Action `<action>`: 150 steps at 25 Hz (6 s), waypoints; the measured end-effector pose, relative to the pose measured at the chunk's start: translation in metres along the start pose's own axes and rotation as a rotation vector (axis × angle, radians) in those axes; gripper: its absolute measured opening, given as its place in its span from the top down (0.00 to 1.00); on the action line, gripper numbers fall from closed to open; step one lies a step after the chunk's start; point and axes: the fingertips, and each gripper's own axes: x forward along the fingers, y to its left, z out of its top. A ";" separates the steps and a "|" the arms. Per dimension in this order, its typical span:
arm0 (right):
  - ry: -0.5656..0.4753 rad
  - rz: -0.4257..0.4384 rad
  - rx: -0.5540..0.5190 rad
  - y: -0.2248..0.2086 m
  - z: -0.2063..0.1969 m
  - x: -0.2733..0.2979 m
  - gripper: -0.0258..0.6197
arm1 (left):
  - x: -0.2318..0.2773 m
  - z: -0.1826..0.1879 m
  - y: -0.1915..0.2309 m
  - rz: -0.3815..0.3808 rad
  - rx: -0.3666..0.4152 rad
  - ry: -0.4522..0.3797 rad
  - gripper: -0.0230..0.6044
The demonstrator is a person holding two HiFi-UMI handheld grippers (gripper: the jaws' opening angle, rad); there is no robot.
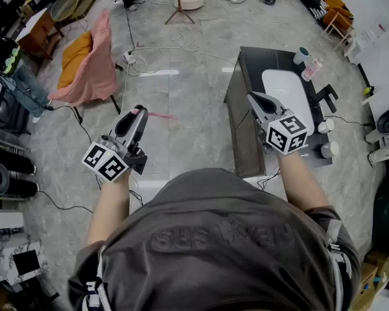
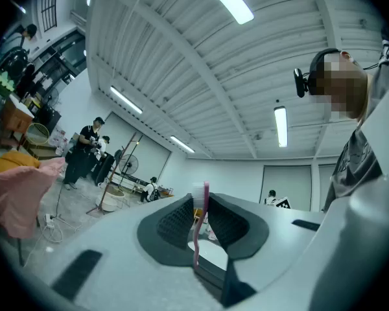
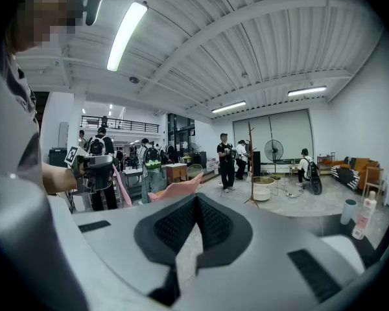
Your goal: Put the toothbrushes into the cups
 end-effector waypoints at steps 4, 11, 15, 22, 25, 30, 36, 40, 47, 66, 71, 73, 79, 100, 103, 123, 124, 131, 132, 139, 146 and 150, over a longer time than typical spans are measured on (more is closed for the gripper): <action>0.002 -0.001 -0.002 -0.008 0.001 -0.001 0.97 | 0.008 -0.001 -0.002 0.000 0.002 0.001 0.87; 0.000 0.008 -0.005 -0.022 0.003 -0.003 0.97 | 0.023 -0.004 -0.007 0.004 0.010 0.000 0.87; -0.001 0.020 -0.010 -0.028 0.006 -0.009 0.97 | 0.033 -0.007 -0.016 0.007 0.016 0.001 0.87; -0.019 0.040 -0.024 -0.051 0.009 -0.030 0.97 | 0.058 -0.016 -0.039 0.021 0.028 0.007 0.87; -0.022 0.048 -0.028 -0.065 0.008 -0.040 0.97 | 0.070 -0.022 -0.049 0.031 0.033 0.009 0.87; -0.026 0.063 -0.009 -0.086 -0.001 -0.045 0.97 | 0.086 -0.029 -0.054 0.052 0.033 0.029 0.87; -0.011 0.063 0.014 -0.102 -0.009 -0.017 0.97 | 0.102 -0.029 -0.026 0.058 0.029 0.050 0.87; 0.009 0.050 0.011 -0.112 -0.010 0.019 0.97 | 0.118 -0.032 0.014 0.038 0.003 0.055 0.87; 0.014 0.001 -0.018 -0.128 0.008 0.124 0.97 | 0.159 -0.024 0.135 -0.030 -0.045 0.030 0.87; 0.044 -0.124 0.016 -0.204 0.068 0.348 0.97 | 0.282 0.038 0.376 -0.141 -0.090 0.090 0.87; 0.038 -0.086 0.023 -0.244 0.067 0.374 0.97 | 0.323 0.033 0.389 -0.122 -0.067 0.102 0.87; 0.036 -0.061 0.021 -0.267 0.064 0.386 0.97 | 0.344 0.029 0.395 -0.106 -0.052 0.105 0.87; 0.021 0.040 0.036 -0.371 0.058 0.406 0.97 | 0.433 0.007 0.392 -0.009 -0.031 0.098 0.87; 0.002 -0.201 0.124 -0.499 0.046 0.407 0.97 | 0.612 -0.008 0.431 -0.179 -0.004 0.180 0.87; -0.010 -0.284 0.140 -0.519 0.043 0.379 0.97 | 0.650 -0.020 0.412 -0.257 0.004 0.212 0.87; -0.060 -0.859 0.303 -0.638 -0.074 0.069 0.97 | 0.893 -0.229 0.105 -0.833 0.027 0.441 0.87; -0.061 -0.874 0.310 -0.641 -0.081 0.059 0.97 | 0.901 -0.242 0.091 -0.852 0.023 0.450 0.87; -0.047 -0.933 0.349 -0.643 -0.131 0.008 0.97 | 0.945 -0.322 0.007 -0.931 -0.011 0.491 0.87; -0.047 -0.942 0.358 -0.642 -0.137 0.000 0.97 | 0.952 -0.331 -0.003 -0.941 -0.014 0.492 0.87; -0.046 -0.995 0.406 -0.639 -0.168 -0.038 0.97 | 0.985 -0.380 -0.055 -0.987 0.021 0.502 0.87; -0.054 -1.011 0.431 -0.645 -0.194 -0.060 0.97 | 0.978 -0.439 -0.077 -1.013 0.097 0.572 0.87; -0.054 -1.000 0.443 -0.646 -0.194 -0.052 0.97 | 0.970 -0.455 -0.075 -1.029 0.150 0.610 0.87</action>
